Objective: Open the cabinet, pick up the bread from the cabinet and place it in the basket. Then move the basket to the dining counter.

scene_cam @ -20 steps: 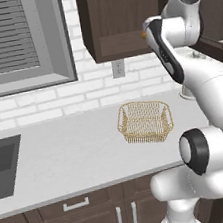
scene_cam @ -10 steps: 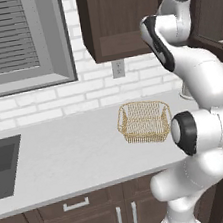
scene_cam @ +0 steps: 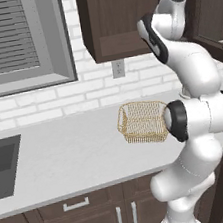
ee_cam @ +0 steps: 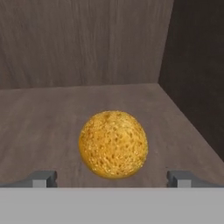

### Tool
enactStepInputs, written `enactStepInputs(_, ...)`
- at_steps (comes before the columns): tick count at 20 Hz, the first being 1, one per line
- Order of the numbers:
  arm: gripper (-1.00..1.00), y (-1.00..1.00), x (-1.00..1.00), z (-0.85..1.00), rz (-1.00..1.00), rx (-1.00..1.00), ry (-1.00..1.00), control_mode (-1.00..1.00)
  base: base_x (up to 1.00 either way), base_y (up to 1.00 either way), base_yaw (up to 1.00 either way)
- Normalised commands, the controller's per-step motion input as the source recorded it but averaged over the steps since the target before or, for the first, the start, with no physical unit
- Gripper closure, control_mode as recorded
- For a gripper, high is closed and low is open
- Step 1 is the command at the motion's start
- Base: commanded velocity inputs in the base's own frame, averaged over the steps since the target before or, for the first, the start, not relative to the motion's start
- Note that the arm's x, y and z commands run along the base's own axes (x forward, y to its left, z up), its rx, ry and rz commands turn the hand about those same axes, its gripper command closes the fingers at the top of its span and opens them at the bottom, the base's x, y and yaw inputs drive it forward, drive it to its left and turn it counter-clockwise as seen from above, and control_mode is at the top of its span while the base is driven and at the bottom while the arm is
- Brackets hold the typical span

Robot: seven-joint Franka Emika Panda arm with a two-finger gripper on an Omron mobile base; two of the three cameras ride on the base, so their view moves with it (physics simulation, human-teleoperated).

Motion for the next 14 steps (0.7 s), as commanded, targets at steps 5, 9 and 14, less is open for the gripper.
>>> enactStepInputs(5, -1.0, -0.14, 0.35, -0.1, 0.03, 0.01, 0.0, -1.0, 0.0, 0.0, 0.0)
enactStepInputs(9, -1.0, -0.03, 0.35, -0.05, 0.02, 0.0, 0.0, -1.0, 0.0, 0.0, 0.0)
enactStepInputs(14, -1.0, -0.01, 0.33, -0.1, 0.02, 0.0, 0.01, -1.0, 0.0, 0.0, 0.0)
